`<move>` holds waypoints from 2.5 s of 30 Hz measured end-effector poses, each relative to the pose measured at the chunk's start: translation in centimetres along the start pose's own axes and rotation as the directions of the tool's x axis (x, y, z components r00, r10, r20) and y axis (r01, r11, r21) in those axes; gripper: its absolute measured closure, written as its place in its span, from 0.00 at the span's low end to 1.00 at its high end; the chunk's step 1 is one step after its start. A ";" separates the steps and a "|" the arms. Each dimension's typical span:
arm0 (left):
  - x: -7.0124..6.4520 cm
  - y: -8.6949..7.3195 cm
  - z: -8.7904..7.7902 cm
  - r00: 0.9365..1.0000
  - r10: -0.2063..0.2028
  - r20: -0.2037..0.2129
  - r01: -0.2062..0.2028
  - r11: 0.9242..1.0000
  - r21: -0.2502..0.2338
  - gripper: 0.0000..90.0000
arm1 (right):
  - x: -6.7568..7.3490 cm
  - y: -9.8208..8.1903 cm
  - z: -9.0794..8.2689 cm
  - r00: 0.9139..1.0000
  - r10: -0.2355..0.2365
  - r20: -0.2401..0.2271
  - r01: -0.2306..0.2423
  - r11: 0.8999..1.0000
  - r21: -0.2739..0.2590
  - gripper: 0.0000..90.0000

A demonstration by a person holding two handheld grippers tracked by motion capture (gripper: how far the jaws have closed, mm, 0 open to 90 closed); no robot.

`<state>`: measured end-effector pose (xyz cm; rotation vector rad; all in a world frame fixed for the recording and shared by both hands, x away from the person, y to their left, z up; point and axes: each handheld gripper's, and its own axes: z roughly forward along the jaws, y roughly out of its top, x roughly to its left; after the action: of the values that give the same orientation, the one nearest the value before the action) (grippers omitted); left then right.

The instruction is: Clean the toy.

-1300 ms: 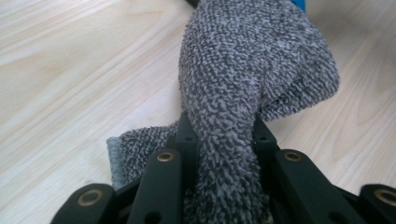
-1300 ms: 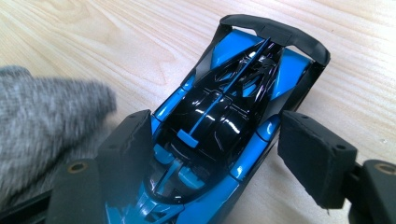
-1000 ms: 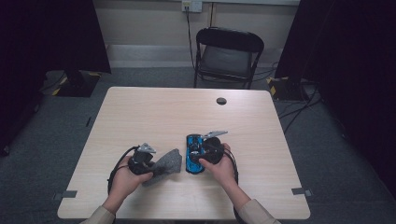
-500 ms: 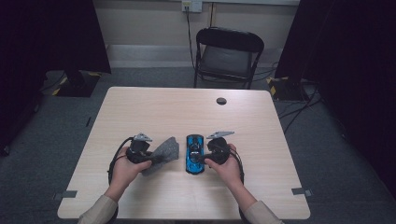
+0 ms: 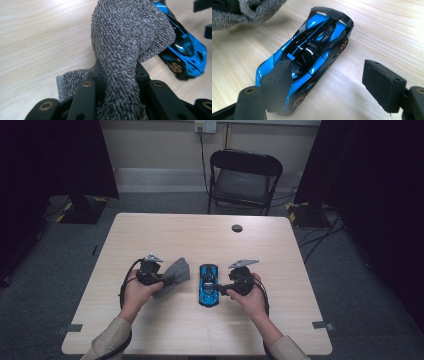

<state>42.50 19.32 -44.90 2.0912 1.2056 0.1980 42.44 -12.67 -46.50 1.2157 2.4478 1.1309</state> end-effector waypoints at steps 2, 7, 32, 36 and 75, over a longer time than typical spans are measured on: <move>0.3 0.1 0.1 1.000 -0.007 -0.015 0.007 1.000 -0.004 0.78 | -0.1 0.0 0.1 1.000 0.003 -0.004 -0.003 1.000 0.002 0.27; 1.7 0.4 0.3 0.998 -0.043 -0.054 0.043 0.999 -0.007 0.78 | -0.3 0.0 0.0 1.000 -0.001 -0.007 0.001 1.000 0.001 0.27; 5.0 0.4 1.0 0.984 -0.110 -0.142 0.107 0.994 -0.032 0.75 | -2.2 -1.0 -0.6 1.000 0.014 0.012 -0.014 1.000 0.010 0.27; 5.2 0.3 1.3 0.984 -0.109 -0.144 0.106 0.994 -0.030 0.73 | -2.3 -1.1 -0.6 1.000 0.018 0.012 -0.018 1.000 0.007 0.26; 3.1 0.5 -0.7 0.996 -0.047 -0.072 0.041 0.996 -0.077 0.25 | -2.9 -2.3 -2.2 0.999 0.028 0.021 -0.028 1.000 0.001 0.25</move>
<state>44.23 21.99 -44.69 2.0051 1.2672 0.2983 41.90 -16.89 -47.09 1.2601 2.4239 1.1180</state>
